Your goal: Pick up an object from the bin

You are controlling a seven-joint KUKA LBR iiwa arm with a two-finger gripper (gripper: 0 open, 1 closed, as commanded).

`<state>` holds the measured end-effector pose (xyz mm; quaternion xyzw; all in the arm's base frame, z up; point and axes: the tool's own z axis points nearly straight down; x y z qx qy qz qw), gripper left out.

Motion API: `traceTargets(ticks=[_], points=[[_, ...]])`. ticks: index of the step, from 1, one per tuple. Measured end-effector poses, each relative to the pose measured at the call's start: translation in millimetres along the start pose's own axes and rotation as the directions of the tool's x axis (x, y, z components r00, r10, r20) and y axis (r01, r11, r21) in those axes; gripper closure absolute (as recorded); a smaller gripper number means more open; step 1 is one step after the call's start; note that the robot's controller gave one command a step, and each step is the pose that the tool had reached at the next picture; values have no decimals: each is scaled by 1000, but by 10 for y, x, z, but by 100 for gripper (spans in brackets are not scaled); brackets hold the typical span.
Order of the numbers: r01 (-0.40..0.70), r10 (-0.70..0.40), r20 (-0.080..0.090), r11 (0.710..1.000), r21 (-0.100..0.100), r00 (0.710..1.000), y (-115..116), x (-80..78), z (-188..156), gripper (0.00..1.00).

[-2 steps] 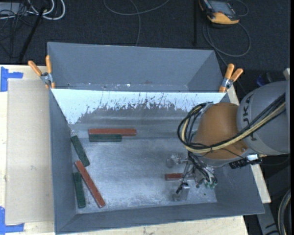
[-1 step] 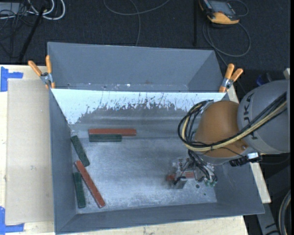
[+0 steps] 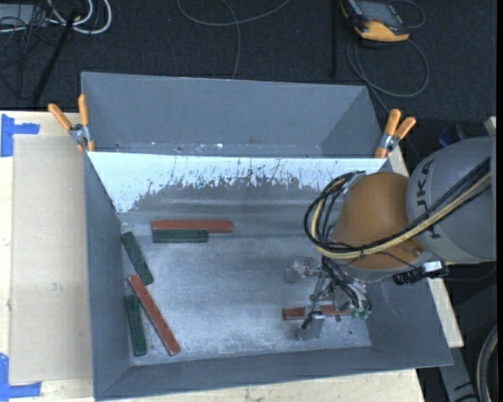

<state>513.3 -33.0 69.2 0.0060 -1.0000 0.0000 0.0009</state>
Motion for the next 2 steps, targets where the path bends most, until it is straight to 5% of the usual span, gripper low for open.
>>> traceTargets(ticks=[1,2], points=[[1,-1,0,1000,0,1000,1,-1,-1,100],[1,-1,0,1000,0,1000,1,0,0,0]])
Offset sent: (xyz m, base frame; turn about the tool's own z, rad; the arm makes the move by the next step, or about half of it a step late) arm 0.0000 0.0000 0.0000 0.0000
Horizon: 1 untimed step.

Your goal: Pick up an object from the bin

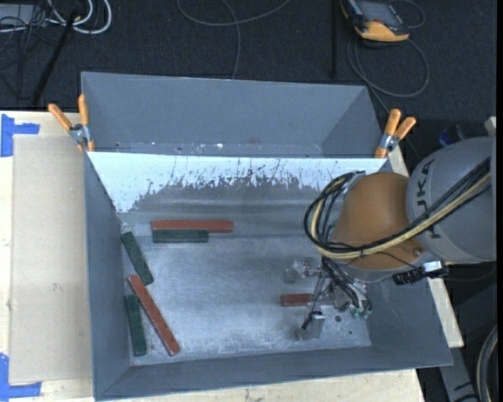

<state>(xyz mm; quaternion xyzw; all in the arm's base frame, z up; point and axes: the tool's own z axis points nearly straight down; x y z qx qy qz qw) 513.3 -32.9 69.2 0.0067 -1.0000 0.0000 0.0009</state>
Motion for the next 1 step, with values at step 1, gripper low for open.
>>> traceTargets(ticks=[1], points=[[0,0,0,1000,0,1000,0,-1,-1,100]])
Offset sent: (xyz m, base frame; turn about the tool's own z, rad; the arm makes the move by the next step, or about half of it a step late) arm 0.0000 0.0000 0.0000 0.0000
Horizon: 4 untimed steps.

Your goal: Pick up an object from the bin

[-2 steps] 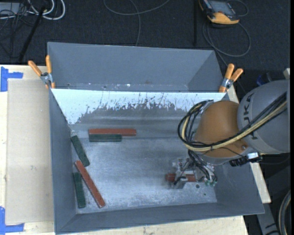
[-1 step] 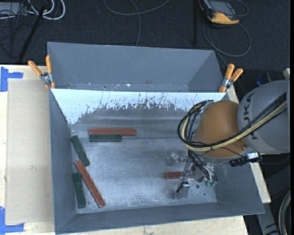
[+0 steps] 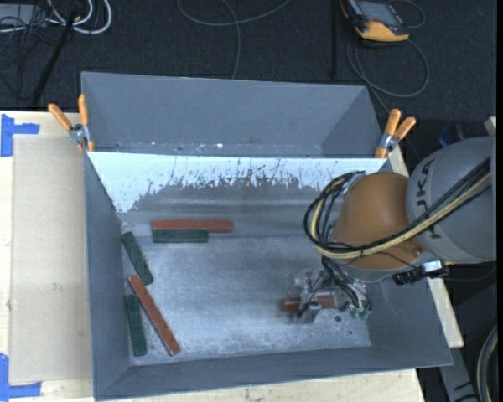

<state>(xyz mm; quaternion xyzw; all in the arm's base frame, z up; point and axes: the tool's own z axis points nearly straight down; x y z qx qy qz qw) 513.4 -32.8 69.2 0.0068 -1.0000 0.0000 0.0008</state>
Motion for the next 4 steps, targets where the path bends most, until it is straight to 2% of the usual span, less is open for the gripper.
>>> traceTargets(ticks=[1,2,3,4], points=[[0,0,0,1000,0,1000,0,1,1,0],[0,0,0,1000,0,1000,0,0,-1,100],[0,0,0,1000,0,1000,0,1,1,0],[0,0,-1,1000,0,1000,0,1,1,100]])
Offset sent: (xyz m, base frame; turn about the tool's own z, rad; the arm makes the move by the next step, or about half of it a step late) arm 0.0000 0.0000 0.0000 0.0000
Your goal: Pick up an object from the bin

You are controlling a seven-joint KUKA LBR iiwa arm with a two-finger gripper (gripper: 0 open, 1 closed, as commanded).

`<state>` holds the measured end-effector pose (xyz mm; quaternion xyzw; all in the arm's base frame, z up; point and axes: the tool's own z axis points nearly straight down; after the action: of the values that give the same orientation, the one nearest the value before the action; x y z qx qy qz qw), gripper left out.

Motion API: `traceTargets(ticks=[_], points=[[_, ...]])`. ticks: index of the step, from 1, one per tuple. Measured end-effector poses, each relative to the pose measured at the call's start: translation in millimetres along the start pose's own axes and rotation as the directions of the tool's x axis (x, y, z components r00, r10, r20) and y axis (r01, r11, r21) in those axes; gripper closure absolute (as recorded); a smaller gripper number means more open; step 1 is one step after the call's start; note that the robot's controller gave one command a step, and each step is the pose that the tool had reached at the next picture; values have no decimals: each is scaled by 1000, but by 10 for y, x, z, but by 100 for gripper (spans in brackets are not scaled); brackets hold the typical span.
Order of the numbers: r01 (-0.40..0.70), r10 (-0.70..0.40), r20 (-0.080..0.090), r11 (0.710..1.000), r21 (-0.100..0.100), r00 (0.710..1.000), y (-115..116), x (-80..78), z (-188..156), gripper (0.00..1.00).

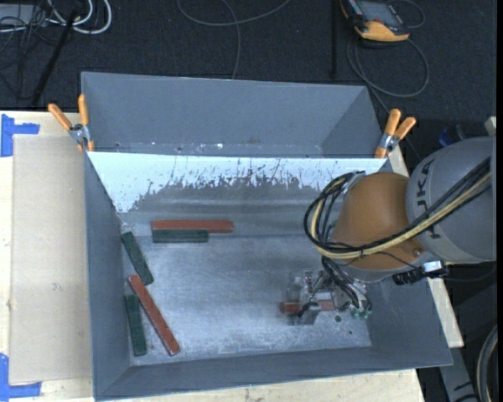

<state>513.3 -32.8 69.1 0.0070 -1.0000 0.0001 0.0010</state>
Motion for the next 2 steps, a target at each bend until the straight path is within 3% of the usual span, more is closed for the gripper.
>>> traceTargets(ticks=[1,2], points=[[79,-79,12,997,1,997,-74,-98,-2106,100],[77,-77,3,997,0,997,-77,-85,-2059,0]])
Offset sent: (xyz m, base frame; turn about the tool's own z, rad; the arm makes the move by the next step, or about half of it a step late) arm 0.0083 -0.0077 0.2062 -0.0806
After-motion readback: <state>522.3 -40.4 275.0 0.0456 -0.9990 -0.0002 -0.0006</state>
